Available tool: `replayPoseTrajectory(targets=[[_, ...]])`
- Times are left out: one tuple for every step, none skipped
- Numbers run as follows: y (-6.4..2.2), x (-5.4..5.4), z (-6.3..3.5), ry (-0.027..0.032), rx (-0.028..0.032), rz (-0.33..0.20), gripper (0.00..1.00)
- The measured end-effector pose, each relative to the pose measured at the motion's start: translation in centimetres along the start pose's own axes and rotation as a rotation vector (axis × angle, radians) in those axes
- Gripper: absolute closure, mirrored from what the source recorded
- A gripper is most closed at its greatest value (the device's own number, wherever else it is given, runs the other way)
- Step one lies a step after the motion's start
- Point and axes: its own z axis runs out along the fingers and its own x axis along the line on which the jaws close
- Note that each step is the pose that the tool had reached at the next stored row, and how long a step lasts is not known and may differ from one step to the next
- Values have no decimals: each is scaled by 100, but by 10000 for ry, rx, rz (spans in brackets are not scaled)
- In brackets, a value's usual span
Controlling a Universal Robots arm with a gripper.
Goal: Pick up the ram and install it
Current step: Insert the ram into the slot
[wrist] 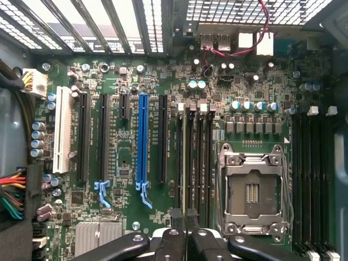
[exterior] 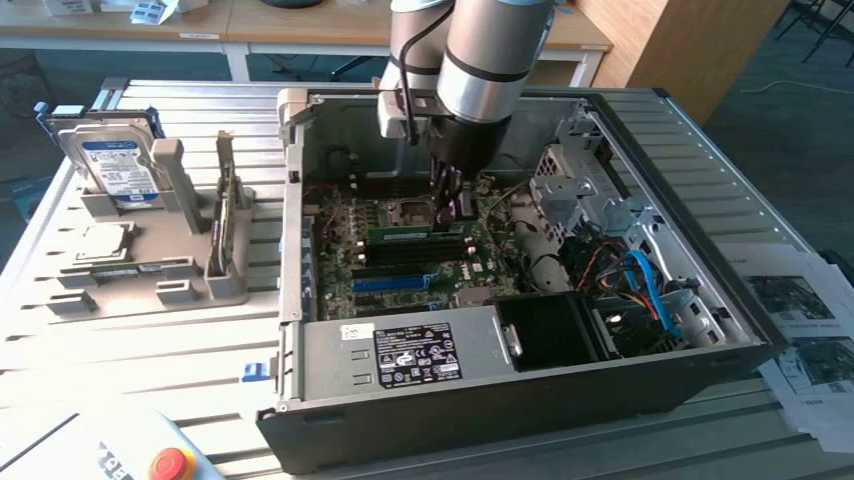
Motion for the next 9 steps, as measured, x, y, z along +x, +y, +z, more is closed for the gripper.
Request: replayPoseTrajectory(targets=[[-13,0,0,-1,0,-2,88],[-22,0,-1,-1,0,-2,88],[-28,0,-1,0,0,-2,88],[-28,0,-1,-1,0,-2,88],[-27,0,-1,0,0,-2,88],[-27,0,0,-1,0,-1,88],[-29,-1,9,-4,1,-2,88],[-29,-1,26,-2,1,-2,88],[-30,0,43,-1,0,-2,88]])
